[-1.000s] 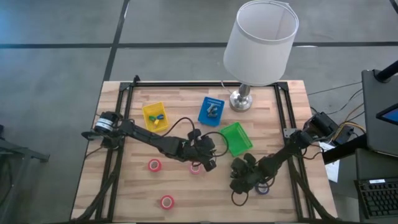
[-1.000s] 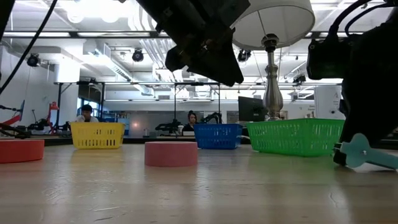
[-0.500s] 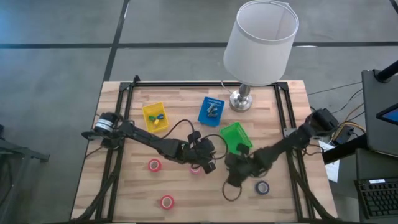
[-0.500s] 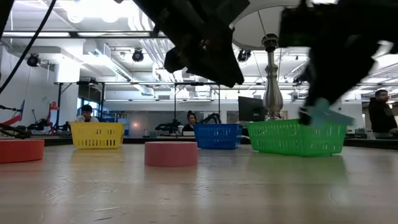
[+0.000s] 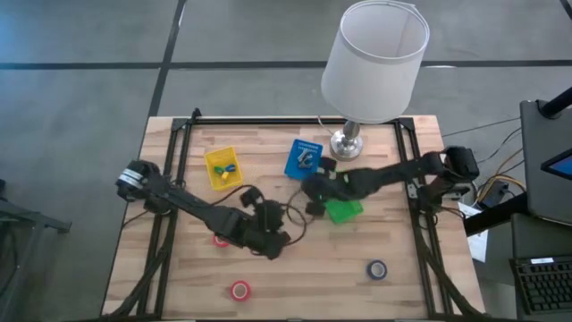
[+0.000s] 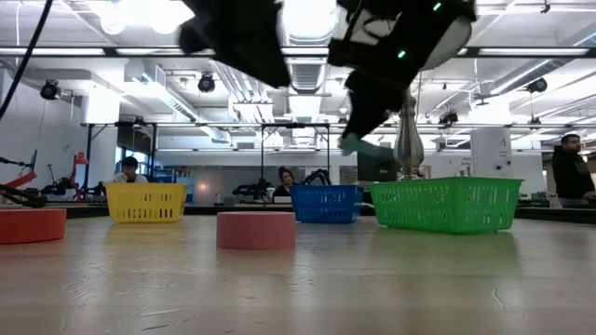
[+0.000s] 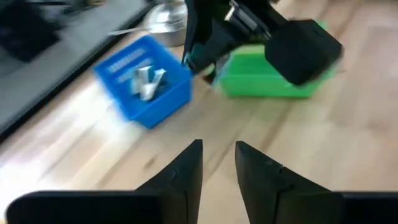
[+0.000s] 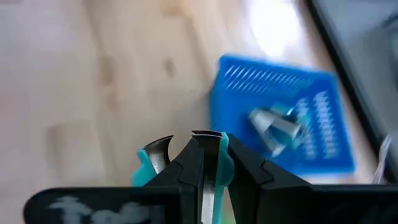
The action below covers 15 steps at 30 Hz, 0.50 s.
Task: Pick and place Stapler, Stapler remover, tape
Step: Put the light blue staple remover into the blue basket
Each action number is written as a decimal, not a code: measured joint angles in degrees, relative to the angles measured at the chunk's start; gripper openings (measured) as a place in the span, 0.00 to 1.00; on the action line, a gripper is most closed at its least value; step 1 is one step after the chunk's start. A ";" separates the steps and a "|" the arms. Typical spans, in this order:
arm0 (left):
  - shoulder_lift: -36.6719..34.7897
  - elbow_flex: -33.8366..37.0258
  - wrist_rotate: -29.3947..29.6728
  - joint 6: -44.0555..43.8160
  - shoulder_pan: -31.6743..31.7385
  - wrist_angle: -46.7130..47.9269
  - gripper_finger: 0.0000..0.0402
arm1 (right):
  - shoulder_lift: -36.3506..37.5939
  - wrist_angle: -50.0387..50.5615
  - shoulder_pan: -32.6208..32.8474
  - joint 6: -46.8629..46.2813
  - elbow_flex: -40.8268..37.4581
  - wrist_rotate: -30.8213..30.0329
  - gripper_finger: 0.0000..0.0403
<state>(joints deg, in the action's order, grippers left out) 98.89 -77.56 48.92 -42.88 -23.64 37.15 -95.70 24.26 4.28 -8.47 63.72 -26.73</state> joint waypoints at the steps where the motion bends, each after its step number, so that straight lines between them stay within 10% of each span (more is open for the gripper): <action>1: -0.39 0.00 0.85 -2.62 -0.36 3.19 0.24 | 0.00 -3.04 -1.51 2.88 -0.95 0.82 0.11; 15: -0.56 1.40 3.22 -21.46 -1.29 16.88 0.24 | -0.07 -27.94 -17.53 13.55 -10.89 11.95 0.11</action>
<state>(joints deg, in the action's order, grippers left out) 98.32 -76.16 52.14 -64.34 -24.93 54.03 -95.77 -3.68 -13.25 5.08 52.83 -14.79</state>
